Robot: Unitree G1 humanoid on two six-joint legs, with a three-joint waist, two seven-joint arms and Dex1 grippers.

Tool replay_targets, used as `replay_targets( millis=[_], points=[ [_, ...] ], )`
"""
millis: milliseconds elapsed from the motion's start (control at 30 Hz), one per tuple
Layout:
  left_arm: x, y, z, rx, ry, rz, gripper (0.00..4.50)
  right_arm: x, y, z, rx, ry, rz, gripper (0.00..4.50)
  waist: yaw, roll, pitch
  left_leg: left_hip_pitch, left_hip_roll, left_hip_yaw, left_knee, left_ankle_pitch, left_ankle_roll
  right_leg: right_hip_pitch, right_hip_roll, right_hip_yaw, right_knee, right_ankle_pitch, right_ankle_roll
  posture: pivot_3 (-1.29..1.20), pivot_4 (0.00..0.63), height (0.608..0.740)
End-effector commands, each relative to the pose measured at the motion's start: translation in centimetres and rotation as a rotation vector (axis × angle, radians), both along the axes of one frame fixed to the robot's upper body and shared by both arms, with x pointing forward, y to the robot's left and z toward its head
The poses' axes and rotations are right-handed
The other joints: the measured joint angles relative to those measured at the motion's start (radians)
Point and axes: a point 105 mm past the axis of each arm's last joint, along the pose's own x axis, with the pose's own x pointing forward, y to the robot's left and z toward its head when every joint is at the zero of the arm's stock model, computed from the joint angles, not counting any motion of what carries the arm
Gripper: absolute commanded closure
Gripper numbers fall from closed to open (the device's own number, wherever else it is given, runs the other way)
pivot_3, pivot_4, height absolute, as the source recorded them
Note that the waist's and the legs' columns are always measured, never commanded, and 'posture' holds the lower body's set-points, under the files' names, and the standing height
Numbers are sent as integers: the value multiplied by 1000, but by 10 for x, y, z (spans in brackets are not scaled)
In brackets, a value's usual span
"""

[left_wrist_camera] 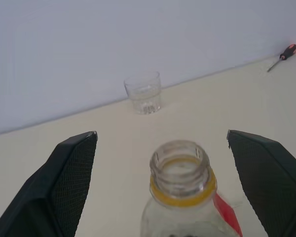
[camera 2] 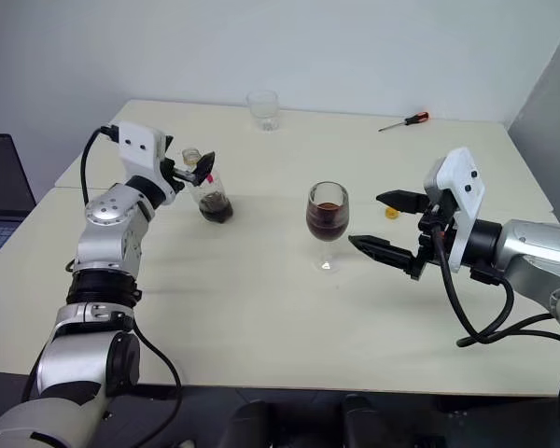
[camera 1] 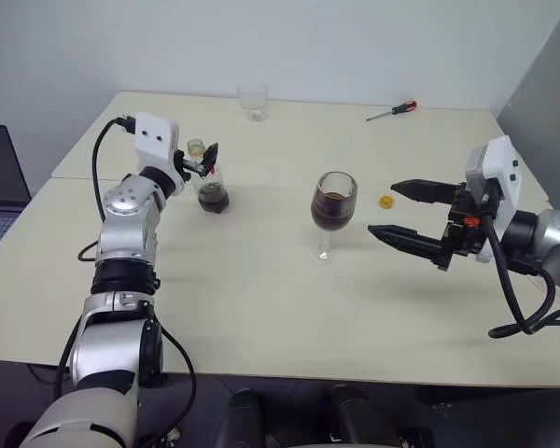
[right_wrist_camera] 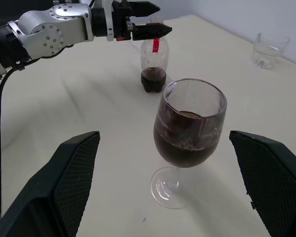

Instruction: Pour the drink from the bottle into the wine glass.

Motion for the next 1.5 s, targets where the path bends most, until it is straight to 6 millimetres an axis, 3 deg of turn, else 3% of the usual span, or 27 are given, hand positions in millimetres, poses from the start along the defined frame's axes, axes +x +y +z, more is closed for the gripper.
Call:
replay_targets(
  millis=[33,433,633,800,1000,1100,1300,1400,1500],
  points=[
    [-10,-8,35,2,-101,-58,35,1,0,10,2,-54,6,0,0,0,0,0,0,0,0,0,0,0,0,0,0,0,0,0,150,740],
    [-19,-15,71,35,-174,-107,35,11,-7,1,14,-25,3,0,0,0,0,0,0,0,0,0,0,0,0,0,0,0,0,0,150,740],
    [-48,-42,98,1,-270,-381,35,16,-20,1,16,-25,-20,0,0,0,0,0,0,0,0,0,0,0,0,0,-1,0,0,0,150,740],
    [-60,-51,77,3,-153,-537,35,18,-41,3,72,-46,-54,0,-1,0,0,0,0,0,0,0,0,0,1,0,0,0,0,0,150,740],
    [-79,-70,25,-5,46,-679,35,13,-56,-11,140,-86,-112,0,-2,0,0,1,1,0,0,0,0,0,1,1,0,0,1,0,150,740],
    [-85,-71,9,-19,81,-641,35,14,-66,-28,124,-50,-207,0,-1,0,0,1,1,-1,0,0,0,0,1,1,1,-1,1,0,150,740],
    [-98,-61,-29,-98,120,-471,35,12,-75,-44,240,-117,-449,0,-4,1,0,1,1,-1,-1,0,0,0,1,5,0,-2,3,0,150,740],
    [-99,-53,-50,-151,127,-362,35,9,-76,-67,279,-82,-559,0,0,1,-1,1,1,-1,-1,0,0,0,1,4,0,-3,4,0,150,740],
    [-109,-45,-95,-175,182,-258,35,9,-82,-110,319,-10,-719,0,-1,2,-3,2,1,-1,-1,0,0,1,0,5,0,-3,4,0,150,740]
  ],
)
